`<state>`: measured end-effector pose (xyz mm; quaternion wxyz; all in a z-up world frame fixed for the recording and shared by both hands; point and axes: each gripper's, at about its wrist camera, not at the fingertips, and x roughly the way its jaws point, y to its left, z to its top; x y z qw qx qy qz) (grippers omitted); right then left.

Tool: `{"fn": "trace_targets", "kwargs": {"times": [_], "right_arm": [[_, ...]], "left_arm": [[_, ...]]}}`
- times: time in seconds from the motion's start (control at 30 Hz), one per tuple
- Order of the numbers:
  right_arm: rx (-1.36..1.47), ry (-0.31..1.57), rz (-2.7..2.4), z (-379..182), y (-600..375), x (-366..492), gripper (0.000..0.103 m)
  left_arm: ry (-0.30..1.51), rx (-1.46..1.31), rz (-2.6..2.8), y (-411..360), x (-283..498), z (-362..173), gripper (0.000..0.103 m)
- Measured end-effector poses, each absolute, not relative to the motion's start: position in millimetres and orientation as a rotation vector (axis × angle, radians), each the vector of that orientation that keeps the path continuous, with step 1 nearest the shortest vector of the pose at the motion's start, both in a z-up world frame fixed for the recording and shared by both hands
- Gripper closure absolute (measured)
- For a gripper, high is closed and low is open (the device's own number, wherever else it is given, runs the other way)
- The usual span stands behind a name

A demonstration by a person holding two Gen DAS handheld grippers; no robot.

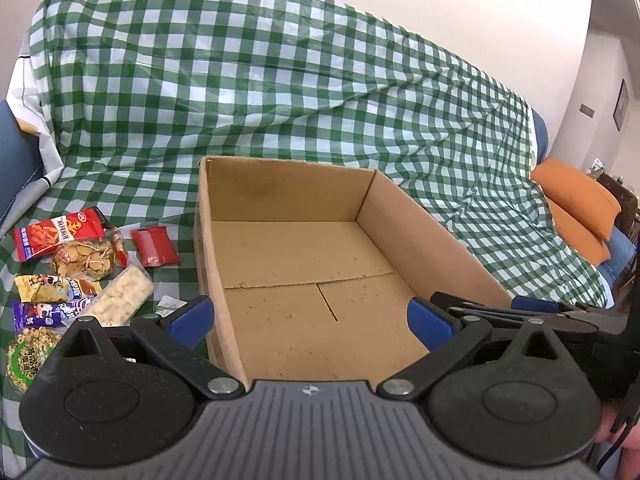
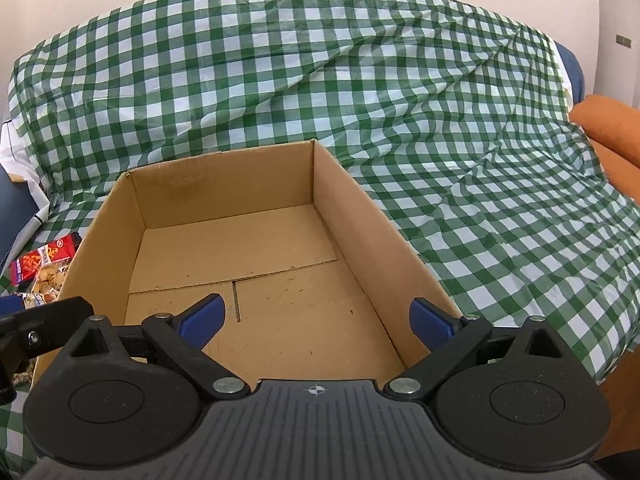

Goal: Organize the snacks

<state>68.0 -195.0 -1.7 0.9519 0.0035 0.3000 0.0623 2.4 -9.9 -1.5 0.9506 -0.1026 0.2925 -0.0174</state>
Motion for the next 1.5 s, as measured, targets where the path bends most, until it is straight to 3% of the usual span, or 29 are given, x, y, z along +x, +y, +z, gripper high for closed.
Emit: {"fn": "trace_targets", "kwargs": {"times": [0.5,0.9,0.93,1.0,1.03,1.07,1.1,1.17,1.23,1.33,1.43,1.5], "right_arm": [[-0.01,0.6,0.116,0,-193,66,0.004],[0.013,0.58,0.131,6,-179,63,0.004],[0.015,0.574,0.139,7,-175,62,0.004],[0.019,0.568,0.158,10,-168,60,0.005],[0.019,0.562,0.167,11,-163,59,0.005],[0.017,0.559,0.175,13,-158,58,0.008],[0.012,0.557,0.186,14,-151,56,0.012],[0.003,0.545,0.213,16,-139,54,0.032],[0.001,0.548,0.254,17,-126,51,0.043],[-0.002,0.542,0.326,21,-105,48,0.045],[-0.021,0.549,0.416,23,-80,42,0.045],[-0.047,0.542,0.474,23,-63,37,0.045]], "left_arm": [[0.708,-0.26,-0.007,8,14,-4,0.0],[0.602,-0.313,-0.033,32,-7,13,0.001],[0.577,-0.306,-0.028,35,-11,13,0.005],[0.531,-0.269,-0.003,44,-18,6,0.024],[0.534,-0.256,0.022,50,-19,2,0.046],[0.542,-0.267,0.048,59,-20,-4,0.061],[0.539,-0.286,0.072,70,-21,-10,0.063],[0.527,-0.268,0.157,88,-24,-22,0.064],[0.546,-0.241,0.269,108,-25,-37,0.061],[0.671,-0.311,0.463,151,-18,-64,0.05],[0.765,-0.394,0.588,182,-11,-78,0.026],[0.765,-0.396,0.578,186,-10,-80,0.019]]}}
